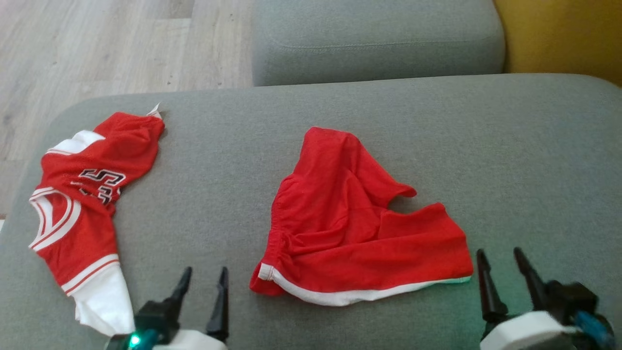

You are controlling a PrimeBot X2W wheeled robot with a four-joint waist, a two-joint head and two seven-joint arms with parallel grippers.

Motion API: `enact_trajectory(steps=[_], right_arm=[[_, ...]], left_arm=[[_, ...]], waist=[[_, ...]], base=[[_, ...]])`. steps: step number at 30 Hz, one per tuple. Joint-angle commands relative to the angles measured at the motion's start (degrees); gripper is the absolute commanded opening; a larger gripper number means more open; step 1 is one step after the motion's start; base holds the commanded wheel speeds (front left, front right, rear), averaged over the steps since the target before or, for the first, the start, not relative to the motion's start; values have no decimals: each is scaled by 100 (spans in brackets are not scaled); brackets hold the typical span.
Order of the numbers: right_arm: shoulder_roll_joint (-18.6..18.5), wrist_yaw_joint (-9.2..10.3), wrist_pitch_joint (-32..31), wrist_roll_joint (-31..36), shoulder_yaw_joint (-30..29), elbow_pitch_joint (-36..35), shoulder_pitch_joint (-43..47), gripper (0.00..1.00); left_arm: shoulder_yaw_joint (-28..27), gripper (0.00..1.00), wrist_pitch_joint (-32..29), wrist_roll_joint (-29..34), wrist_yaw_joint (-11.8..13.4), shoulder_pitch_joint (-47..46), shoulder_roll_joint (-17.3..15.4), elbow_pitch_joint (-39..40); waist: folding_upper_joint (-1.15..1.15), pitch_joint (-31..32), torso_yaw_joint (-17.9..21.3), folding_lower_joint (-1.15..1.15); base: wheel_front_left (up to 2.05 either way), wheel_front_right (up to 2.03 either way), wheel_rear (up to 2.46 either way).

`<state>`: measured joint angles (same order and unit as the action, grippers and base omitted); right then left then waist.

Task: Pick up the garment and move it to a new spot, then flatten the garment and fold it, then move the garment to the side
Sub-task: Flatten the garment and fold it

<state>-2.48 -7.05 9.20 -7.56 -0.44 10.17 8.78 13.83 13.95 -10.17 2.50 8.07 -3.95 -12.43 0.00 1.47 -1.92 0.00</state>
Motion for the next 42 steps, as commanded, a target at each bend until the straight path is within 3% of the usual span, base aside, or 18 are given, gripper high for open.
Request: enact_trajectory(steps=[1, 10, 13, 25, 42], right_arm=[[-74, -44, -158, -28, 158, -206, -275, 100], [-444, -44, -2668, -234, 452, -289, -515, 100], [-549, -44, -2948, -376, 721, -185, -599, 100], [-668, -44, -2871, -387, 836, 214, -1023, 100], [-726, -44, -3024, -510, 1120, 532, -1158, 100]], left_arm=[[-135, 100, -19, 21, -13, -280, 31, 152], [248, 100, -1596, 11, -45, -575, -13, 285], [283, 100, -1905, -44, -52, -587, -22, 451], [451, 100, -2613, -271, -157, -659, -40, 1012], [507, 100, -2870, -512, -223, -695, -97, 1067]], waist=[[0, -2, 27, 0], [0, -120, 164, 0], [0, -191, 174, 0], [0, -545, 81, 0], [0, -692, 117, 0]], base=[[0, 0, 0], [0, 0, 0], [0, 0, 0], [0, 0, 0], [0, 0, 0]])
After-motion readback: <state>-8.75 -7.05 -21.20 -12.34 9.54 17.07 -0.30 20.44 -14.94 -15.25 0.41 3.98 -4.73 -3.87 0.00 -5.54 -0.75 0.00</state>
